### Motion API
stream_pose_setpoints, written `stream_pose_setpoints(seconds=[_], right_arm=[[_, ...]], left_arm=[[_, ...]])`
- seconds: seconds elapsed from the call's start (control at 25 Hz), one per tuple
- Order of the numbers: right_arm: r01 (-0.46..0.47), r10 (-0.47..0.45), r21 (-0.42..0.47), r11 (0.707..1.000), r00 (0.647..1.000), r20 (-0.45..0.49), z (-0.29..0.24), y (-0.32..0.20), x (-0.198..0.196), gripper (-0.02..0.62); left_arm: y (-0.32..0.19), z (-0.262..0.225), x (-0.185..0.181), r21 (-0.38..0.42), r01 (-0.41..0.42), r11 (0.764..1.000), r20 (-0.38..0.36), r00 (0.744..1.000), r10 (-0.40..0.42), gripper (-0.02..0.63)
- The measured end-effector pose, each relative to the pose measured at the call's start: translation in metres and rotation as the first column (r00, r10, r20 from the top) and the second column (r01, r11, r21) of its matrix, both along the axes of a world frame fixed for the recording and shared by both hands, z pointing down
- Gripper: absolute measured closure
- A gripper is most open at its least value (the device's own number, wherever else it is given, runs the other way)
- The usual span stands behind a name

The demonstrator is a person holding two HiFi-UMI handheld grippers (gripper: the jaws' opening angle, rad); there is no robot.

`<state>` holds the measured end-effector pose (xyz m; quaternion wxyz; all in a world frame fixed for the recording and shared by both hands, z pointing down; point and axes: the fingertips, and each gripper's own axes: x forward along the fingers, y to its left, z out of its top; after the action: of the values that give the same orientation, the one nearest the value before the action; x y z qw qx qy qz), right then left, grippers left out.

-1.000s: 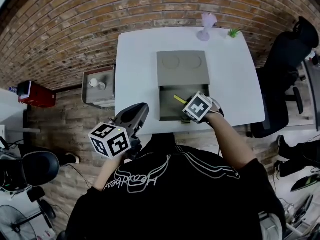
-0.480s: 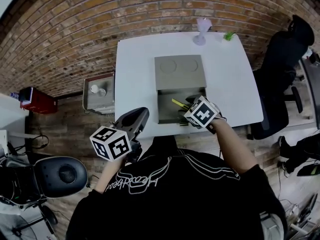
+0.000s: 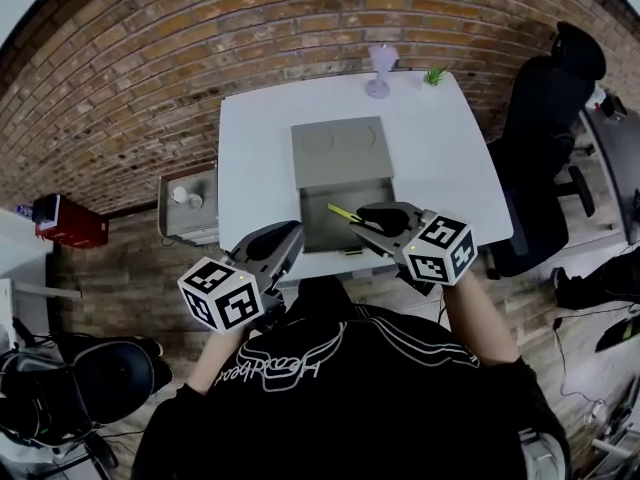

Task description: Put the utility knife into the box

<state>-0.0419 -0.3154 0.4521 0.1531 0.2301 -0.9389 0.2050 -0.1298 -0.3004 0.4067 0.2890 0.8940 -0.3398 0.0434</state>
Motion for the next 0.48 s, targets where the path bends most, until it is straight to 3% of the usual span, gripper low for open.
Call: stream_pose_setpoints(seconds=[0.16,0.32,0.48], right_arm=[[-0.054,0.056,-0.017,0.998,0.99,0.129,-0.028,0.006,0.008,0.588],[-0.061,0.066,-0.031,0.998,0.967,0.245,-0.043,0.02,0.016,0.594],[-0.064,0.06,0.007,0.998,0.96,0.275,-0.056,0.032,0.024,0.594]], left_arm=[[0.003,-0.01,0.013,0.024,-0.028,0.999,-0.024,0.999,0.029,0.565],[0.005,-0.018,0.029,0.044,-0.069,0.997,-0.031,0.997,0.07,0.565],[0.006,-0.024,0.044,0.056,-0.107,0.993,-0.034,0.993,0.109,0.565]])
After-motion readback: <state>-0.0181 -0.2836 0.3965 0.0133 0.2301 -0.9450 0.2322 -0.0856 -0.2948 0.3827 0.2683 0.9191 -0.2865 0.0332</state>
